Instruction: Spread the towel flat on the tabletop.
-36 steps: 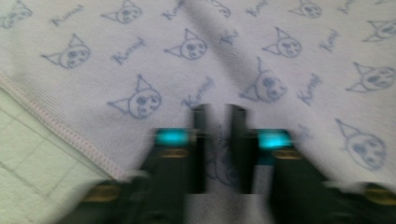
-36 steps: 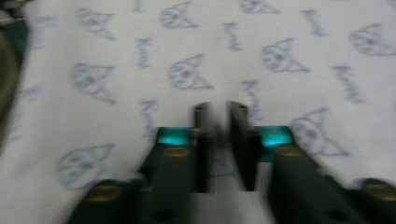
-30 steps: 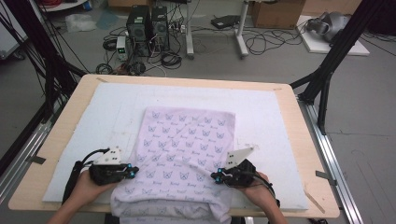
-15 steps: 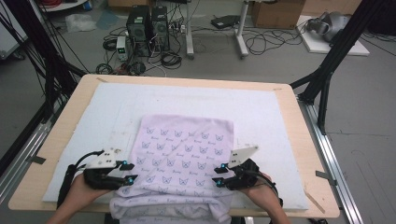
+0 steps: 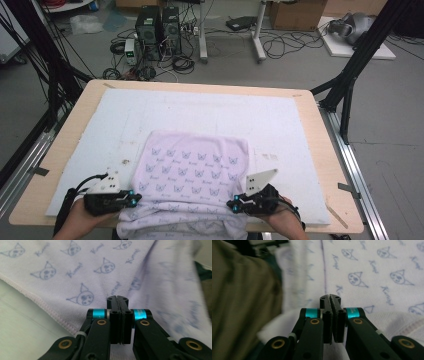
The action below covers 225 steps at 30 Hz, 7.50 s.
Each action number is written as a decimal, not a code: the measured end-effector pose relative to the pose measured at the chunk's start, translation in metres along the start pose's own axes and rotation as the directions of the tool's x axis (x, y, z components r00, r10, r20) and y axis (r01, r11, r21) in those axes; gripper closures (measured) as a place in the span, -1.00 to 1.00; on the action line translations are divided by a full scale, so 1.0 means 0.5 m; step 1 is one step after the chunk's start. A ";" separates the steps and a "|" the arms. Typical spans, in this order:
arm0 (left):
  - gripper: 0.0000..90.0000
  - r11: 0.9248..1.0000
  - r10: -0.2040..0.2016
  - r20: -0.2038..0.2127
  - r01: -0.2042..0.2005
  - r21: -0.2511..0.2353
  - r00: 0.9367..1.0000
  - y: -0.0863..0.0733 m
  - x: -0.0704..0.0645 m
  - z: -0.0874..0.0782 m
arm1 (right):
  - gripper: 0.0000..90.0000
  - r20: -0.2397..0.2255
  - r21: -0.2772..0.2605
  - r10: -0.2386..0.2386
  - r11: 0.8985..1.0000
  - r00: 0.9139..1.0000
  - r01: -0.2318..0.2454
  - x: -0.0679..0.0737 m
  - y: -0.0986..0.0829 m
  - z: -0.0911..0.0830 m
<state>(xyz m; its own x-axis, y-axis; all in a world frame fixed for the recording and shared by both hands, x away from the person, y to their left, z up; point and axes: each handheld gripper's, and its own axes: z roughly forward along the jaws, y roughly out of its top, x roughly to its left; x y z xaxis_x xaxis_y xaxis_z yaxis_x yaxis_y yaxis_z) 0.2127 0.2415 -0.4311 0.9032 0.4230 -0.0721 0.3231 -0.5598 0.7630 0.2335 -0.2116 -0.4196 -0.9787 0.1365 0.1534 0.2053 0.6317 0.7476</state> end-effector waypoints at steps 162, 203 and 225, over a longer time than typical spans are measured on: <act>0.01 0.993 -0.051 -0.218 0.026 -0.115 0.975 0.066 0.117 0.034 | 0.20 0.358 -0.102 0.074 0.994 0.931 -0.039 -0.083 0.007 -0.029; 0.95 0.997 0.074 -0.002 -0.074 0.033 0.997 -0.002 -0.025 0.034 | 0.92 0.160 0.032 0.007 0.999 0.987 -0.012 0.000 -0.043 0.026; 0.58 0.999 0.054 -0.008 -0.054 0.004 0.998 -0.007 -0.008 0.017 | 0.60 0.152 0.008 0.032 0.999 0.988 -0.033 -0.012 -0.056 0.007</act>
<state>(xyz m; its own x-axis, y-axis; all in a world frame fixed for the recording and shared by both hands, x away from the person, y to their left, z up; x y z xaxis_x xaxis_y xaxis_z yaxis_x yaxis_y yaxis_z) 0.2106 0.2357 -0.4389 0.9172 0.3977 -0.0254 0.2747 -0.5848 0.7633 0.2339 -0.2274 -0.4437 -0.9595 0.2709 0.0770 0.2378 0.6328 0.7369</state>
